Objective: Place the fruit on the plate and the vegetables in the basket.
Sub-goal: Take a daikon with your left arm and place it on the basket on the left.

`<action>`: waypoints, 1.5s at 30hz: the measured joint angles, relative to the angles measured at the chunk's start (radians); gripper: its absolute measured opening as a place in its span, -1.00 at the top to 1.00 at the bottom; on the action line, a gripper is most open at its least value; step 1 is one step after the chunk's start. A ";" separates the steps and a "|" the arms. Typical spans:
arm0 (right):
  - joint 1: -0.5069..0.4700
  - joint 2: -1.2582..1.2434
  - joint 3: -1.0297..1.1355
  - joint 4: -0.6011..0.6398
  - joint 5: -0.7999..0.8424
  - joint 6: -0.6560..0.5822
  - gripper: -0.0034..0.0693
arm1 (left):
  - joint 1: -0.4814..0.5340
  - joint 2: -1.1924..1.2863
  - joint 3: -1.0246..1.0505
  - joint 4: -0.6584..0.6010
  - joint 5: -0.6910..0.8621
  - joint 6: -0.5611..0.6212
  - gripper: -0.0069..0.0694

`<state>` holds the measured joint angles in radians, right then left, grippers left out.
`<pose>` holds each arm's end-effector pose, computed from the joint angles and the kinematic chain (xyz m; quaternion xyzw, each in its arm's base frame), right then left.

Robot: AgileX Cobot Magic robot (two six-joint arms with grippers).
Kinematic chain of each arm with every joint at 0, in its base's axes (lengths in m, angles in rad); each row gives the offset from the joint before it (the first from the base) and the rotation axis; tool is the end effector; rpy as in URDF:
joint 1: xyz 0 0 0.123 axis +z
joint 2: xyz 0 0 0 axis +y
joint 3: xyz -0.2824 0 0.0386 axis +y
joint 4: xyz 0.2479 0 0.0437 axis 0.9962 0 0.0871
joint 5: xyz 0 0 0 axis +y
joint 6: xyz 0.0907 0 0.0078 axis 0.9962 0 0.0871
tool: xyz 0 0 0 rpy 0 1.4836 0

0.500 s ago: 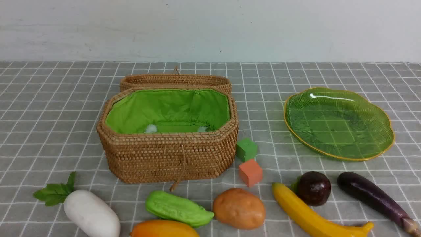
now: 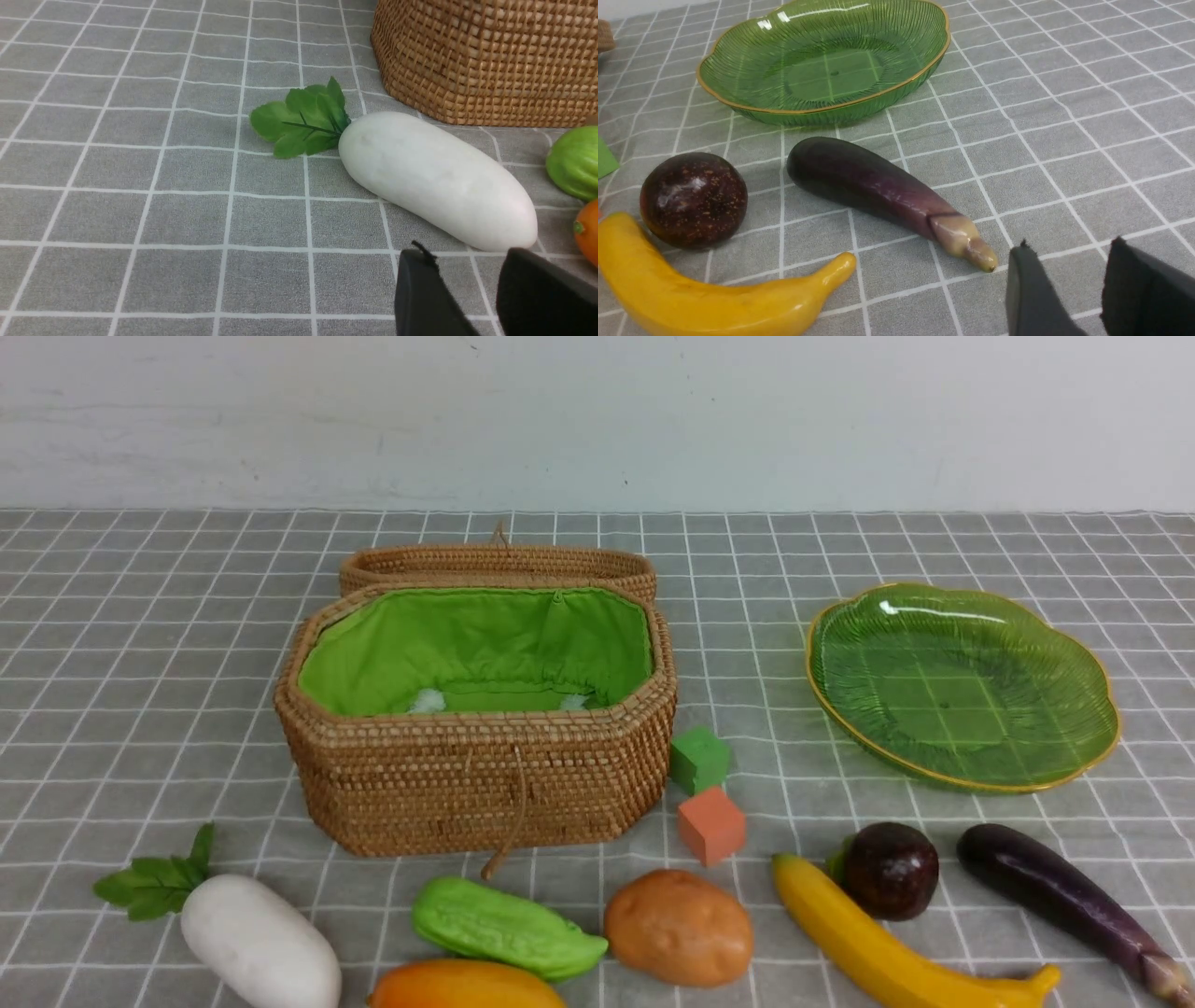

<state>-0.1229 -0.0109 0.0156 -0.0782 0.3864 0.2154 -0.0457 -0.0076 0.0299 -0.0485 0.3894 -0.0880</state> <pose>0.0514 -0.0091 0.1738 0.1154 0.7973 -0.0059 0.5924 0.0522 -0.0041 0.1685 -0.0300 0.8114 -0.0595 0.5807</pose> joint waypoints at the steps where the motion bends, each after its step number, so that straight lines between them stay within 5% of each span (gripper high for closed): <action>1: 0.000 0.000 0.000 0.000 0.000 0.000 0.25 | 0.000 0.000 0.000 0.000 0.000 0.000 0.19; 33: 0.000 0.000 0.000 0.000 0.000 0.000 0.25 | 0.000 0.000 0.001 0.001 -0.012 0.000 0.19; 45: 0.000 0.000 0.000 0.000 0.000 0.000 0.25 | 0.000 0.000 -0.001 -0.225 -0.561 -0.194 0.19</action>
<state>-0.1229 -0.0109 0.0156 -0.0782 0.3864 0.2154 -0.0457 -0.0076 0.0292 -0.2732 -0.1718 -0.2817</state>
